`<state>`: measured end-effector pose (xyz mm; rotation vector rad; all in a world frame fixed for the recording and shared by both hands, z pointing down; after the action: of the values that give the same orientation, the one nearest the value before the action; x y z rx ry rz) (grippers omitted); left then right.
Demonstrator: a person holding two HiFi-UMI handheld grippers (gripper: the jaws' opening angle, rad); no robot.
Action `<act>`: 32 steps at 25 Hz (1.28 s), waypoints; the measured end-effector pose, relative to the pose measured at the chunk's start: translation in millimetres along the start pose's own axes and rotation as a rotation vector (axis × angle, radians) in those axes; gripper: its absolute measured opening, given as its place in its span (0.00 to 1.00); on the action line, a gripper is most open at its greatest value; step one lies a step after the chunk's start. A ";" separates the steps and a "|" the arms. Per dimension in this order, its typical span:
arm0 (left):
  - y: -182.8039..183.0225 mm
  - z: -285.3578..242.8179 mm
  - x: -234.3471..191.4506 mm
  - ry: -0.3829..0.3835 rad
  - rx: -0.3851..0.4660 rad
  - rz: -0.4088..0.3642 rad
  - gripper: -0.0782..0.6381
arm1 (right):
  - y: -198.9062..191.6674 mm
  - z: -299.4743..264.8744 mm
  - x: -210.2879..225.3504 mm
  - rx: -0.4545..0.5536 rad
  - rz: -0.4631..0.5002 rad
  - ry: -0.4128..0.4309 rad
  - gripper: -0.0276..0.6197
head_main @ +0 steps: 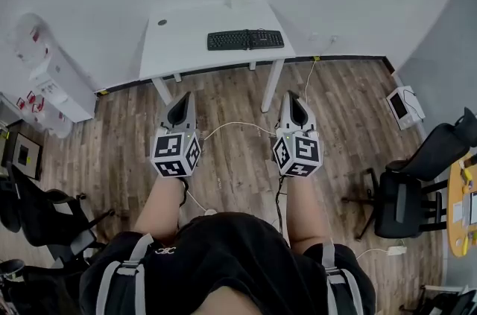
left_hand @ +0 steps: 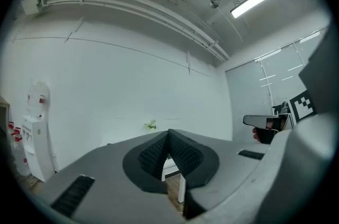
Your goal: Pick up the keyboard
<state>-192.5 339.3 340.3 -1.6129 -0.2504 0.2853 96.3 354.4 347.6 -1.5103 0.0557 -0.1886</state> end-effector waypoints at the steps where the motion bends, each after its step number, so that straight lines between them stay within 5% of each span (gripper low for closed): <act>1: 0.8 -1.6 2.3 0.002 0.004 -0.003 0.12 | 0.5 -0.6 1.5 0.003 -0.003 0.001 0.04; 20: -16.8 -27.7 55.9 0.025 0.017 -0.020 0.12 | -2.5 -7.8 51.2 0.021 0.011 0.069 0.04; 32: -42.4 -137.5 1.3 0.018 0.018 0.010 0.12 | -37.8 -124.7 59.7 0.003 0.033 0.087 0.04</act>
<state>-145.0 212.9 390.0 -1.5990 -0.2256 0.2801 132.5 220.2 382.3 -1.4974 0.1494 -0.2279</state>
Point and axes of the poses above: the fingertips, and each gripper's own axes: z backward along the fingers, x to its right, y out of its top, the point moved 9 cm from there along z, backward along the fingers, and after that the axes turned 3 degrees about -x, right-handed, at the moved point
